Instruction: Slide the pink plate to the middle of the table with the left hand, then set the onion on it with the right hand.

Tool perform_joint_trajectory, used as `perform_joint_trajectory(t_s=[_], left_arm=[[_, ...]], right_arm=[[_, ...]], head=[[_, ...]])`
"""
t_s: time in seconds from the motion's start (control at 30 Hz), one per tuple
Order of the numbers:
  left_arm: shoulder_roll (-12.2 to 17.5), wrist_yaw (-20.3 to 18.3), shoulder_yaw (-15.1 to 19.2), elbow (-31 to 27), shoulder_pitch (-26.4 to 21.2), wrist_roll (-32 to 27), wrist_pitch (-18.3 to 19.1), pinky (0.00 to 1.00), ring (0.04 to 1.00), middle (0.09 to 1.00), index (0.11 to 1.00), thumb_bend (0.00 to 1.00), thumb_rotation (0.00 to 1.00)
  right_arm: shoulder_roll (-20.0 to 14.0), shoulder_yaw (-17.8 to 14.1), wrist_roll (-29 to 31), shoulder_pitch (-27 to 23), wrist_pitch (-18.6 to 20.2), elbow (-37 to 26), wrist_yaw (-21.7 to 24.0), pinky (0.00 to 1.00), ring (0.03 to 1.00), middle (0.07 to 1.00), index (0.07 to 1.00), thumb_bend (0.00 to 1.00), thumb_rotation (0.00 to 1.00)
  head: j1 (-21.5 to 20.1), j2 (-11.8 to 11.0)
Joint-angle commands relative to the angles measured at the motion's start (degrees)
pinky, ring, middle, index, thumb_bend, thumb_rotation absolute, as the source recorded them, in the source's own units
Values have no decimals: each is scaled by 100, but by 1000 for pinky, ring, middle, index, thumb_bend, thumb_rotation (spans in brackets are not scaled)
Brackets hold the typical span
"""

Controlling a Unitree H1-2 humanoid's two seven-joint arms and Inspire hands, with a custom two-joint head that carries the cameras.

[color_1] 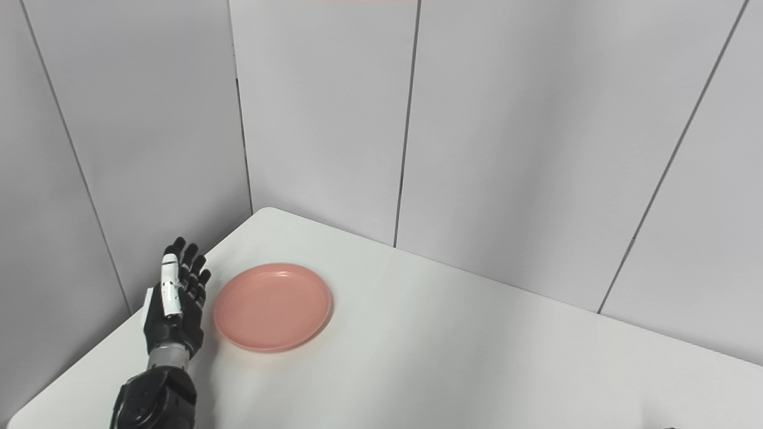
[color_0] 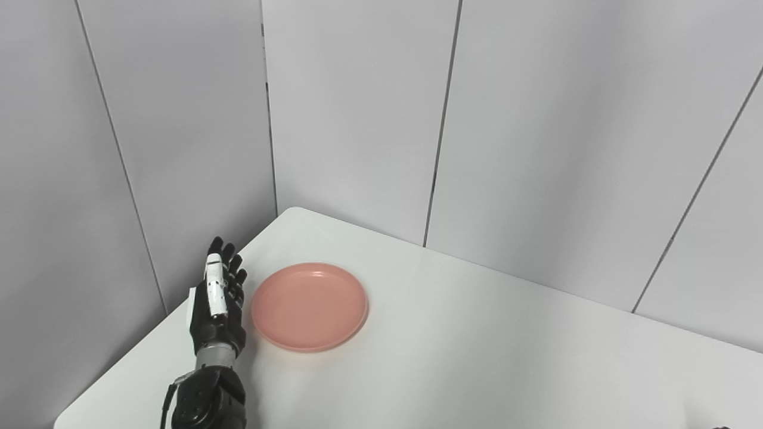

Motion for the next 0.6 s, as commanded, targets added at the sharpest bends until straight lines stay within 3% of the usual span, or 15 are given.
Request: perform_joint_trajectory(t_s=[0.0, 0.57], left_arm=[[101, -97, -43, -107, -57, 27, -255, 1000, 993, 988, 971, 399, 1000], [61, -62, -106, -40, -50, -7, -161, 997, 983, 981, 966, 400, 1000]], right_arm=[[-26, -42, 15, -11, 155, 8, -10, 504, 731, 777, 695, 952, 771], [-56, -12, 4, 20, 180, -50, 12, 508, 765, 806, 706, 966, 790]], head=[[7, 2], [-21, 57]])
